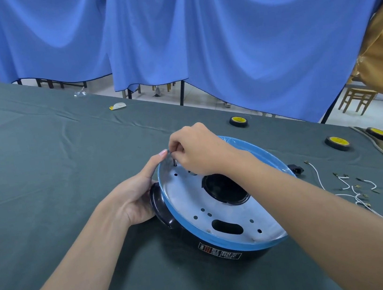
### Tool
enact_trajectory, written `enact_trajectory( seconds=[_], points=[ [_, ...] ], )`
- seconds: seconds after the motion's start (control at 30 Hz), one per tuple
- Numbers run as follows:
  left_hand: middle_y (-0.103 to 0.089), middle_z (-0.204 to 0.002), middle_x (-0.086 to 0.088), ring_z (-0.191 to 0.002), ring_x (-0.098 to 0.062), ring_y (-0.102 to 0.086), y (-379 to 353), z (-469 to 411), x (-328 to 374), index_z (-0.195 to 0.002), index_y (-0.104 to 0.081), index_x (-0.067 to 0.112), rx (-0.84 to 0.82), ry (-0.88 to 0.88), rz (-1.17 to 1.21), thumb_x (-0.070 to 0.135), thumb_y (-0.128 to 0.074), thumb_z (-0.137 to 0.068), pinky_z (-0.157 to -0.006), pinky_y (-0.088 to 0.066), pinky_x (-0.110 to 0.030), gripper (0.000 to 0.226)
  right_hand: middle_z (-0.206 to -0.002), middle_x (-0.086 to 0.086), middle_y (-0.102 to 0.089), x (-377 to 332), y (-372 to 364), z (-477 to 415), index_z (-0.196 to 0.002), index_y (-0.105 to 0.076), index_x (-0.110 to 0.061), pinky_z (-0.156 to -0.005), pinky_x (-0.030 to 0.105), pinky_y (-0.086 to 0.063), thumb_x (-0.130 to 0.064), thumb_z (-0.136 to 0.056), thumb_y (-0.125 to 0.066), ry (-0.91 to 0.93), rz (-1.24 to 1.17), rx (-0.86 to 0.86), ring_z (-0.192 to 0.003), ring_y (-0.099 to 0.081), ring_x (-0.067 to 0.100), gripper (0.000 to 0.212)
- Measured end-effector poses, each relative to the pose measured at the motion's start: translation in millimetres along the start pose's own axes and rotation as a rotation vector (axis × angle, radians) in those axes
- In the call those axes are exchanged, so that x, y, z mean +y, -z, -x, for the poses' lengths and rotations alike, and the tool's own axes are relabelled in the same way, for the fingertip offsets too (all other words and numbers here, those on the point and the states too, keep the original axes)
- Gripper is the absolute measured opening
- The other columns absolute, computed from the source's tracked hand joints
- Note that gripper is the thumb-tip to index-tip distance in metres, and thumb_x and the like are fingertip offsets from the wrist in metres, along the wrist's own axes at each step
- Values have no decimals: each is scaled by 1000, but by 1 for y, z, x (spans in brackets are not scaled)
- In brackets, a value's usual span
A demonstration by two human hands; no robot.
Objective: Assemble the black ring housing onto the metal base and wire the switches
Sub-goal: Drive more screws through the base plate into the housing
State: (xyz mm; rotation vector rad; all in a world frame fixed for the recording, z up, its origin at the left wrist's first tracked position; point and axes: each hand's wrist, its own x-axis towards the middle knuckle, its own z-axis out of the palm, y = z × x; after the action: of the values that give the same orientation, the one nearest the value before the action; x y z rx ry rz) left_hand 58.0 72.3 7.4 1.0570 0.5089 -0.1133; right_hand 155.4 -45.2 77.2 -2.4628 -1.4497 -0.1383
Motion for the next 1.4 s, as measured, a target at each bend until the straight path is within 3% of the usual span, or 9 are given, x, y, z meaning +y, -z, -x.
enact_trajectory(
  seconds=[0.3, 0.6, 0.77, 0.93, 1.07, 1.13, 1.2, 1.33, 1.4],
  points=[
    [-74, -97, -12, -80, -28, -71, 1, -1, 0, -80, -79, 10, -22, -1, -3, 60, -79, -60, -83, -56, -39, 54, -91, 8, -64, 4, 1, 4, -87, -67, -19, -79, 42, -53, -12, -88, -56, 9, 4, -74, -88, -57, 25, 12],
    [-71, -108, -13, -91, -30, -68, 3, -4, -1, -90, -76, 8, -19, -2, -1, 61, -82, -57, -94, -53, -41, 62, -86, 8, -55, 2, 0, -4, -74, -44, -24, -64, 33, -41, -22, -88, -53, -11, 145, -143, -90, -55, 33, 16],
    [-72, -105, -13, -89, -30, -69, 4, -4, -2, -90, -76, 8, -16, -2, 1, 60, -84, -54, -89, -55, -40, 64, -71, 1, -36, -2, 0, -5, -63, -29, -25, -51, 31, -24, -24, -93, -46, 15, 232, -136, -84, -50, 32, 35],
    [-73, -103, -12, -87, -29, -70, 5, -3, -1, -87, -78, 8, -30, -12, -6, 61, -84, -53, -84, -56, -39, 63, -65, 2, -35, 1, 3, -3, -61, -31, -21, -48, 29, -20, -30, -92, -54, 20, 237, -136, -77, -49, 33, 39],
    [-73, -108, -14, -90, -31, -70, 4, -4, -2, -90, -78, 7, -35, -7, -4, 61, -83, -56, -93, -54, -42, 64, -78, 6, -53, 0, 2, -2, -80, -57, -16, -59, 35, -43, -17, -90, -51, 58, 214, -144, -84, -57, 34, 12],
    [-73, -105, -13, -88, -30, -70, 4, -3, -2, -86, -79, 8, -40, -7, -5, 61, -83, -56, -93, -54, -42, 60, -86, 9, -61, -1, 3, -1, -89, -66, -16, -71, 42, -52, -9, -87, -49, 70, 174, -155, -84, -59, 33, 18],
    [-74, -102, -12, -86, -29, -71, 4, -3, -2, -83, -79, 9, -45, -8, -11, 61, -82, -57, -88, -56, -40, 58, -85, 9, -61, 0, 4, -2, -85, -65, -17, -71, 41, -53, -10, -87, -52, 48, 144, -170, -82, -61, 33, 15],
    [-75, -102, -11, -85, -28, -72, 3, -3, -2, -84, -80, 10, -43, -13, -23, 61, -80, -58, -82, -57, -38, 57, -67, 3, -41, 2, 3, -5, -62, -37, -20, -53, 31, -32, -31, -94, -56, -16, 184, -173, -81, -55, 34, 39],
    [-75, -103, -11, -86, -29, -72, 3, -2, -2, -86, -80, 11, -38, -19, -24, 62, -80, -60, -83, -56, -38, 57, -67, 4, -42, 4, 2, -5, -62, -37, -19, -52, 31, -28, -36, -95, -54, -20, 187, -156, -83, -54, 33, 40]
  ],
)
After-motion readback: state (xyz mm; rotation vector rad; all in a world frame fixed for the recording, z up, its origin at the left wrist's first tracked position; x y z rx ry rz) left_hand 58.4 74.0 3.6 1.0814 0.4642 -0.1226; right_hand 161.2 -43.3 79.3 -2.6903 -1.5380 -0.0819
